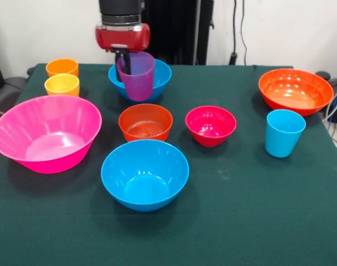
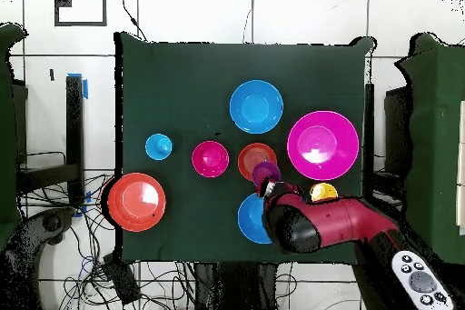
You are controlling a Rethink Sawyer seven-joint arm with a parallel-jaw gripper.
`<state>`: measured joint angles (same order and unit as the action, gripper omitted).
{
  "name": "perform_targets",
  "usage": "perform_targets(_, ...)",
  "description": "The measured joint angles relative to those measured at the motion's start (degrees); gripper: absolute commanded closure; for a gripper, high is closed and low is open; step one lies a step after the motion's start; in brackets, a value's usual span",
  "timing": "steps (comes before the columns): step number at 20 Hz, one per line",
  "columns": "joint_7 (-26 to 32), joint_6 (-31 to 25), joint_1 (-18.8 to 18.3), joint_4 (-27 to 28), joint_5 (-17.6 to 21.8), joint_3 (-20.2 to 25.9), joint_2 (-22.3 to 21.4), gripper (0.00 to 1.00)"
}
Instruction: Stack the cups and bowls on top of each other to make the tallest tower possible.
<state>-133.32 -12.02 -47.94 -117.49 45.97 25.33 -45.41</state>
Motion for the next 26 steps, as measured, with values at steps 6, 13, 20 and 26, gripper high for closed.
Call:
perform_targets(6,0.0,-2.36,-2.26,0.22,0.98,2.3,0.66,1.0)
perform_targets(13,0.0,-0.81,1.97,0.83,6.09,1.72,4.59,1.0)
perform_targets(20,0.0,3.08,7.09,0.93,8.19,-0.61,8.68,1.0)
perform_targets(26,0.0,4.99,9.44,1.11,8.19,-2.43,10.22,1.0)
